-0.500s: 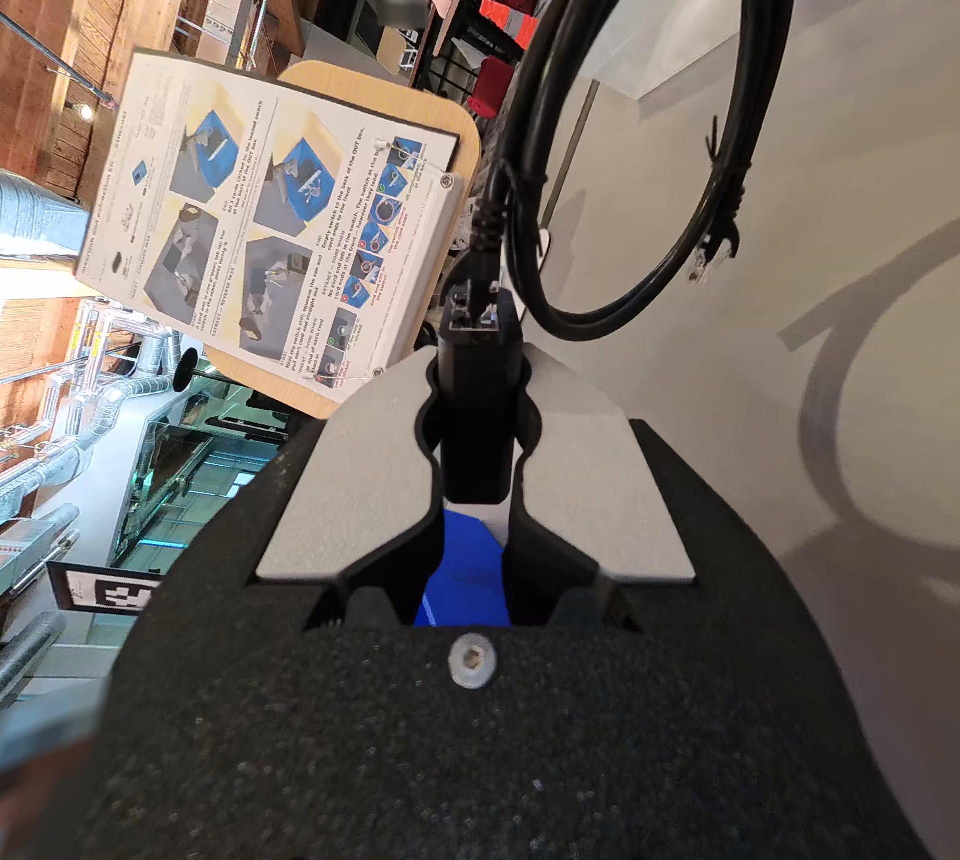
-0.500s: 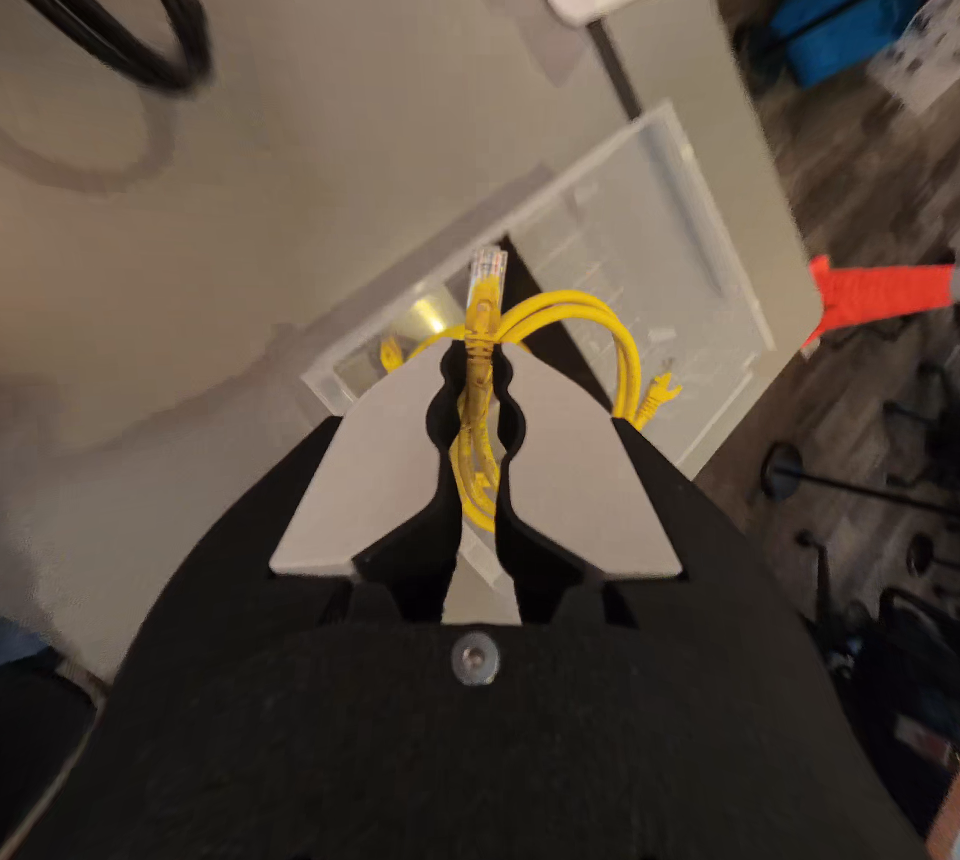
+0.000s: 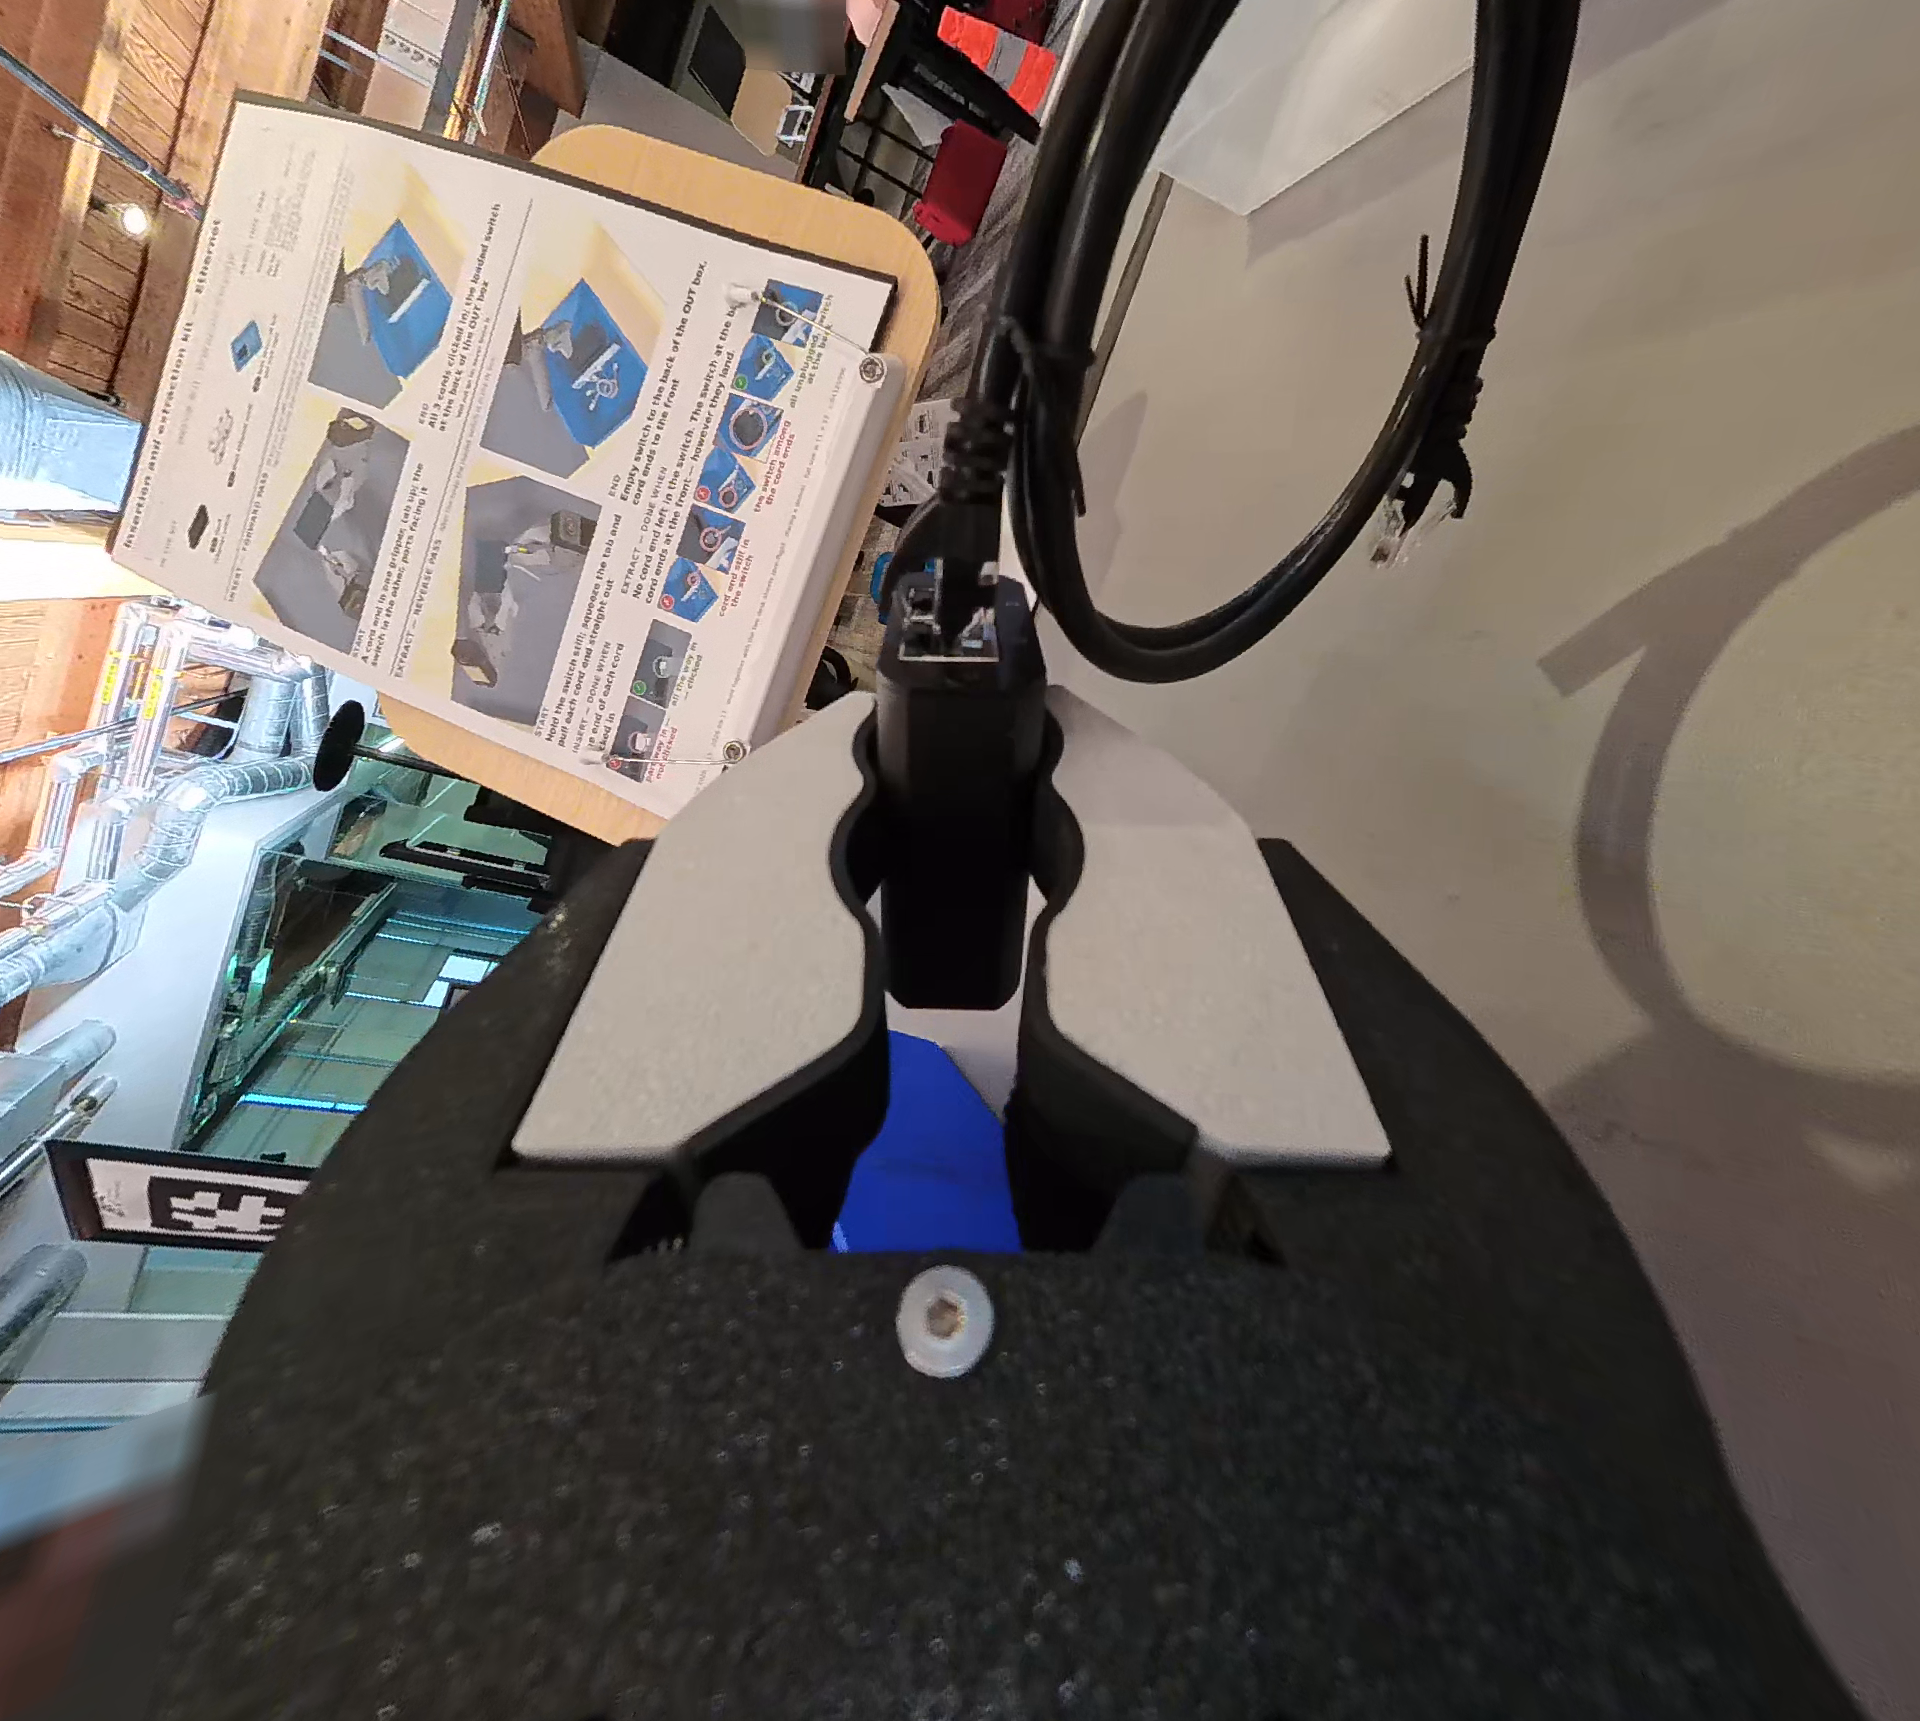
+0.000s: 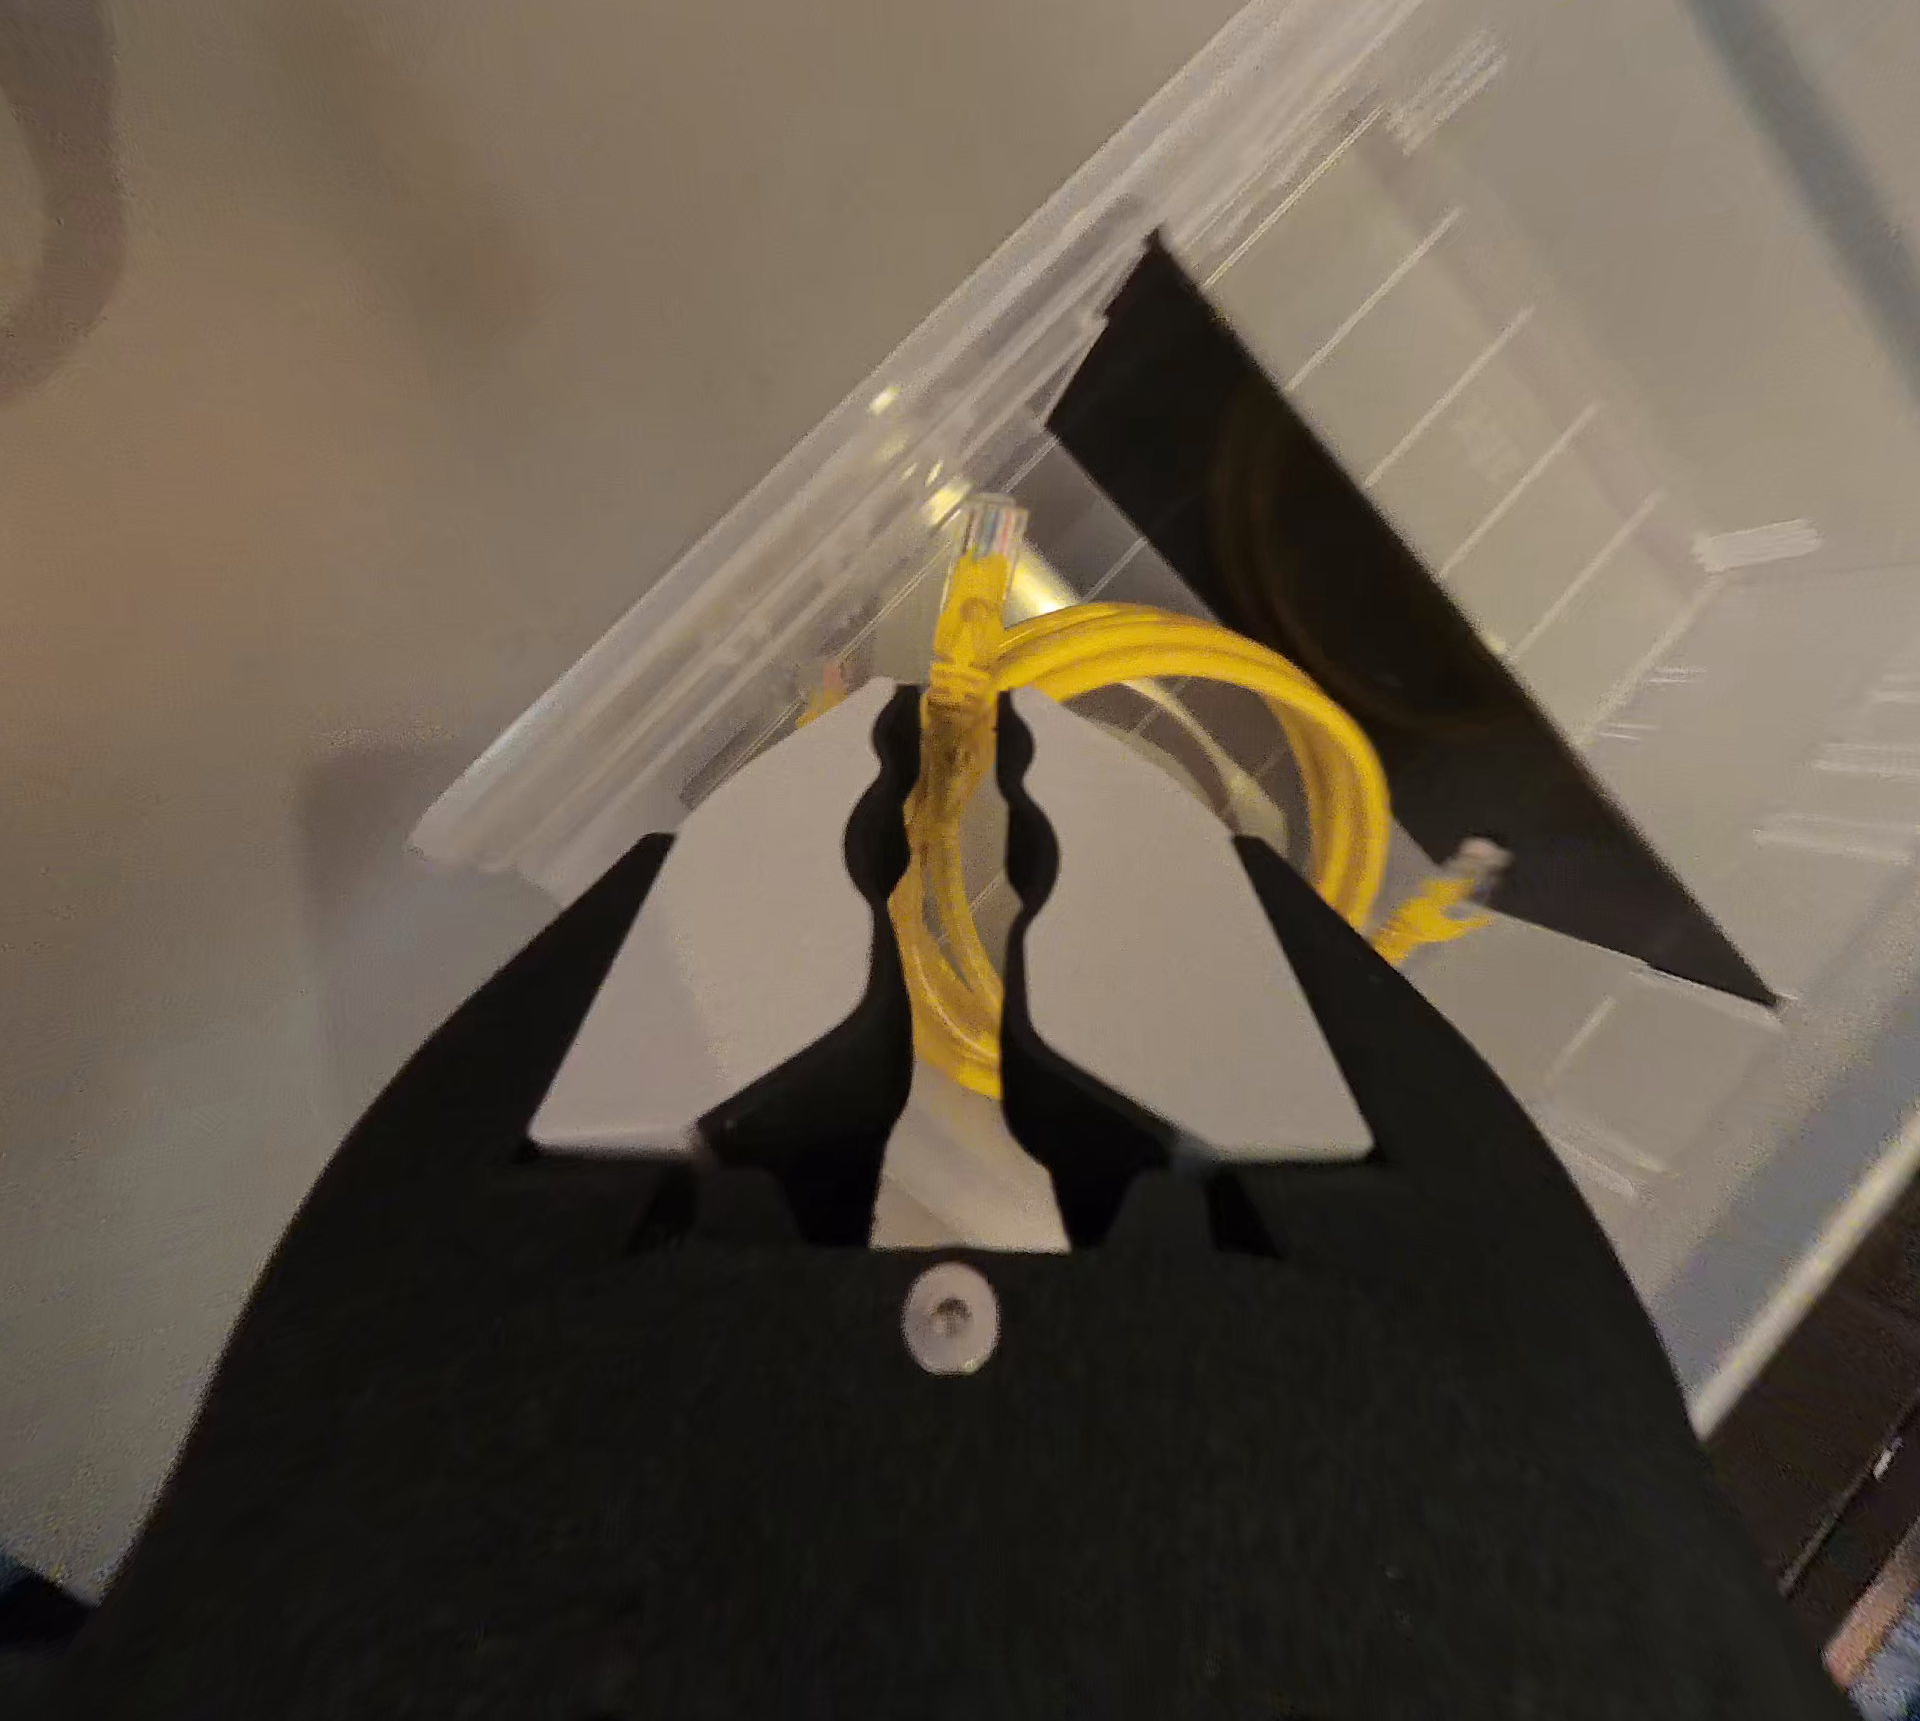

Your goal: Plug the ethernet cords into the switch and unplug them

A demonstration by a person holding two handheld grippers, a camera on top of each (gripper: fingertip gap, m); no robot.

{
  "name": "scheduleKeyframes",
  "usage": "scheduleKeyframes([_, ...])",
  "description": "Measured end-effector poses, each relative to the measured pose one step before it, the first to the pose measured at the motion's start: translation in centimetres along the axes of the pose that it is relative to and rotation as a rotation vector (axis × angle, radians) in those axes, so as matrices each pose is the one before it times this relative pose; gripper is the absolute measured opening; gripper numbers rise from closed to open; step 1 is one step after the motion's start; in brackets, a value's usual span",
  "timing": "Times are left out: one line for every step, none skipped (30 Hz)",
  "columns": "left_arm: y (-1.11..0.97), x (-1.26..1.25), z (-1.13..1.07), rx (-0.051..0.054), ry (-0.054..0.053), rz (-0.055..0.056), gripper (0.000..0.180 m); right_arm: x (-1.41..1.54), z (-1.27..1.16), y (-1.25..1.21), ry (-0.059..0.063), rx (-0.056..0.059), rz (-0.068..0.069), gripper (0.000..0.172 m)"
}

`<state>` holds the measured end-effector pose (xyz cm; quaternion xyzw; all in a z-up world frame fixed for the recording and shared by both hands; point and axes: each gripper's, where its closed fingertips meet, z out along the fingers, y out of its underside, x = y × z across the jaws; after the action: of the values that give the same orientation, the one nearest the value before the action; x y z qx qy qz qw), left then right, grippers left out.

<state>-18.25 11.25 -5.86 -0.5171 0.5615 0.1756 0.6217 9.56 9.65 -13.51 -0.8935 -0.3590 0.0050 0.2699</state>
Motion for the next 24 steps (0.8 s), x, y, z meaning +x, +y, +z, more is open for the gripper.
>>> scheduleKeyframes([-0.004,-0.005,-0.018,0.0005,0.0007,-0.0008,0.024,0.537,-0.643,-0.327,0.0172,0.0317,0.0074,0.021])
scheduleKeyframes([0.012,0.018,0.003,0.0,0.0018,-0.0002,0.024,0.885,-0.97,-0.275,0.0364,0.0229,0.0102,0.024])
scheduleKeyframes([0.026,0.016,-0.011,-0.001,0.0013,0.0009,0.024,0.927,-1.299,-0.411,0.0333,0.0317,0.0066,0.026])
scheduleKeyframes([0.024,-0.034,-0.01,-0.0009,-0.0017,0.0026,0.024,0.773,-1.551,-0.758,0.0206,0.0534,0.0097,0.027])
scheduleKeyframes([0.003,-0.057,-0.017,-0.0003,-0.0027,0.002,0.024,0.612,-1.689,-1.137,0.0112,0.0759,0.0118,0.029])
scheduleKeyframes([0.017,-0.041,-0.002,-0.0005,-0.0007,-0.0012,0.024,0.406,-1.69,-1.39,0.0056,0.0883,0.0101,0.029])
scheduleKeyframes([-0.001,-0.015,0.004,0.0006,0.0004,-0.0039,0.024,0.129,-1.541,-1.505,-0.0014,0.09,0.0038,0.03])
scheduleKeyframes([-0.015,0.016,0.007,0.0019,0.0029,-0.0054,0.024,-0.228,-1.241,-1.486,-0.0105,0.0849,-0.0052,0.03])
scheduleKeyframes([-0.015,0.064,0.011,0.0024,0.0063,-0.0082,0.024,-0.553,-0.832,-1.363,-0.017,0.076,-0.0131,0.031])
scheduleKeyframes([-0.051,0.081,0.017,0.0048,0.0087,-0.0138,0.024,-0.915,-0.399,-1.127,-0.0283,0.0626,-0.0248,0.034])
scheduleKeyframes([-0.084,0.102,-0.002,0.0085,0.0126,-0.0196,0.024,-1.242,0.021,-0.803,-0.0401,0.0454,-0.0366,0.038])
scheduleKeyframes([-0.143,0.122,-0.03,0.0118,0.0193,-0.028,0.024,-1.434,0.386,-0.53,-0.0485,0.0318,-0.0434,0.042])
scheduleKeyframes([-0.241,0.02,-0.093,0.0164,0.0145,-0.0269,0.024,-1.418,0.677,-0.272,-0.0491,0.0198,-0.0401,0.045])
scheduleKeyframes([-0.493,0.109,-0.192,0.0347,0.0213,-0.0209,0.024,-1.26,0.938,0.025,-0.048,0.0058,-0.0301,0.046])
scheduleKeyframes([-0.669,0.211,-0.251,0.048,0.0251,-0.0151,0.024,-1.038,1.164,0.347,-0.0451,-0.0115,-0.0149,0.045])
scheduleKeyframes([-0.569,0.019,-0.27,0.0398,0.0061,-0.0118,0.024,-0.76,1.309,0.678,-0.043,-0.0309,-0.0104,0.043])
scheduleKeyframes([-0.421,-0.107,-0.23,0.0228,0.0,-0.0197,0.024,-0.471,1.336,0.51,-0.038,-0.0193,-0.014,0.043])
scheduleKeyframes([-0.4,0.101,-0.155,0.0165,0.0198,-0.0272,0.024,-0.339,1.235,0.016,-0.0356,0.0067,-0.0135,0.042])
scheduleKeyframes([-0.463,0.172,-0.151,0.0218,0.0256,-0.0249,0.024,-0.381,1.018,-0.615,-0.0395,0.0351,-0.02,0.04])
scheduleKeyframes([-0.602,0.177,-0.228,0.0347,0.0214,-0.0186,0.024,-0.684,0.831,-1.348,-0.0529,0.0716,-0.0281,0.037])
scheduleKeyframes([-0.814,0.331,-0.303,0.0489,0.0302,-0.0168,0.024,-0.892,0.76,-1.715,-0.0591,0.0822,-0.032,0.034])
scheduleKeyframes([-0.93,0.53,-0.293,0.0523,0.0444,-0.0205,0.024,-0.868,0.832,-1.658,-0.0557,0.0649,-0.0373,0.032])
scheduleKeyframes([-0.913,0.519,-0.231,0.0486,0.0397,-0.0241,0.024,-0.828,0.931,-1.436,-0.0525,0.0446,-0.0462,0.029])
scheduleKeyframes([-0.781,0.477,-0.142,0.0379,0.0349,-0.0285,0.024,-0.879,1.009,-1.196,-0.0585,0.0306,-0.0464,0.029])
